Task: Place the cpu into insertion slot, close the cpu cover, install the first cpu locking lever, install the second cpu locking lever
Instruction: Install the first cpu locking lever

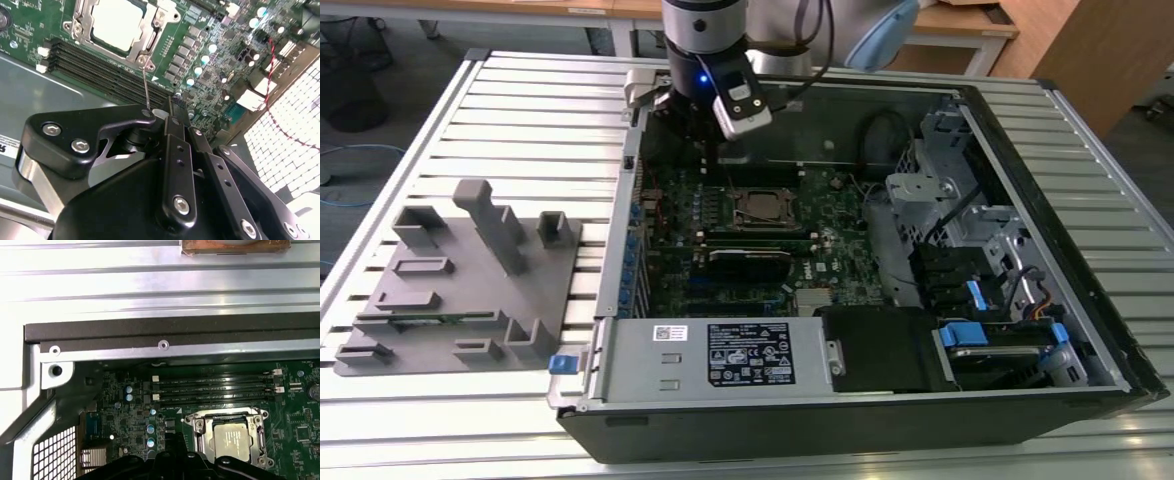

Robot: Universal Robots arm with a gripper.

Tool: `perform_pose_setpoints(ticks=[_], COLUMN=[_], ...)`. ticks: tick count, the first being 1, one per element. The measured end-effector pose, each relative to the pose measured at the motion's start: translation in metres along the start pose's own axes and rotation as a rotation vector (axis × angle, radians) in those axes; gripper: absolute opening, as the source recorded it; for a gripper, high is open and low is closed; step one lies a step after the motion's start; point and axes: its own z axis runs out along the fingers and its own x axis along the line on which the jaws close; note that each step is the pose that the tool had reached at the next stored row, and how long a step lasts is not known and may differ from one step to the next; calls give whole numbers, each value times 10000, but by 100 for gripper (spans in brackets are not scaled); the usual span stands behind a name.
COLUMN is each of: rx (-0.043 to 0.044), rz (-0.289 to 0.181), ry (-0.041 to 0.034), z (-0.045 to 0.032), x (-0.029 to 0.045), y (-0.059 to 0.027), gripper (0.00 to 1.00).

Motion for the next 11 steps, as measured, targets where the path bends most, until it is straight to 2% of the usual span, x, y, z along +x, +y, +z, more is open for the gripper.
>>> perform_pose_setpoints(ticks=[4, 11], rx=[2, -1], rz=[1, 1], ry=[2, 2], z=[10, 15], x=[10, 40], y=[42, 64], gripper=[11, 11])
